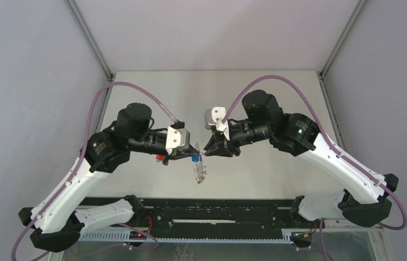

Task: Put the keys on the keyring

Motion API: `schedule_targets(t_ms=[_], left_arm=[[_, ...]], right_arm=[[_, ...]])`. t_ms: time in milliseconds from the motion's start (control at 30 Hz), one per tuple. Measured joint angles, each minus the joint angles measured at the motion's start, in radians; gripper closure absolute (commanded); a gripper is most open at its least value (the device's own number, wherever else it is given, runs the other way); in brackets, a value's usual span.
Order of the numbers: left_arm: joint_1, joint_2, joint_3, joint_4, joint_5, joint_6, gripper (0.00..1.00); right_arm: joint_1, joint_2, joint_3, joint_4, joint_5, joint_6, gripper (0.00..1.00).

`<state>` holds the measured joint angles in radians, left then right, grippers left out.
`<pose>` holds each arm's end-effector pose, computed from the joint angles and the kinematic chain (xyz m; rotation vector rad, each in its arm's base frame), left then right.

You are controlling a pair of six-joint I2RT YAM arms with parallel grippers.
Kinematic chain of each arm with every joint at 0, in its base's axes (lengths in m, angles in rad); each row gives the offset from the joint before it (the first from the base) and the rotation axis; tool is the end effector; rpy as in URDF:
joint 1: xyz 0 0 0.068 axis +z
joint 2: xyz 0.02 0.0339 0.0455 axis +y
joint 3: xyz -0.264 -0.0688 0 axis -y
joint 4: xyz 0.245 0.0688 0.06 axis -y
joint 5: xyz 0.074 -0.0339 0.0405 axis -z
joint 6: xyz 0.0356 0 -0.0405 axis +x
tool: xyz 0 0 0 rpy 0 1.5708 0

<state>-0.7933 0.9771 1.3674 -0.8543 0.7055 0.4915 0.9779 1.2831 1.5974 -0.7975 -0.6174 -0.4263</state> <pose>0.1003 -0.1348 0.4358 1.5467 1.3154 -0.9045 0.1230 0.2195 0.4516 -1.6330 1.3157 0.9709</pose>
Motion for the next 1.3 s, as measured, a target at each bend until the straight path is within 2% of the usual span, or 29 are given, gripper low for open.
schedule_targets(t_ms=[367, 467, 633, 867, 900, 967, 1300], left_arm=[[0.0, 0.015, 0.005, -0.024, 0.005, 0.014, 1.0], [0.0, 0.016, 0.006, -0.031, 0.003, 0.016, 1.0], [0.0, 0.016, 0.006, -0.032, 0.003, 0.023, 1.0], [0.002, 0.016, 0.006, -0.039, -0.007, 0.032, 1.0], [0.002, 0.016, 0.006, -0.043, -0.009, 0.033, 1.0], [0.002, 0.016, 0.006, -0.049, -0.016, 0.034, 1.0], [0.002, 0.015, 0.006, -0.049, -0.041, 0.06, 1.0]], right_arm=[[0.024, 0.049, 0.04, -0.005, 0.016, -0.014, 0.74], [0.026, 0.066, 0.05, -0.016, 0.019, -0.014, 0.77], [0.032, 0.075, 0.068, -0.043, 0.03, -0.016, 0.92], [0.045, 0.098, 0.102, -0.079, 0.069, -0.019, 0.9], [0.047, 0.101, 0.106, -0.083, 0.075, -0.019, 0.91], [0.051, 0.106, 0.108, -0.085, 0.086, -0.019, 1.0], [0.051, 0.098, 0.096, -0.07, 0.115, 0.008, 1.0]])
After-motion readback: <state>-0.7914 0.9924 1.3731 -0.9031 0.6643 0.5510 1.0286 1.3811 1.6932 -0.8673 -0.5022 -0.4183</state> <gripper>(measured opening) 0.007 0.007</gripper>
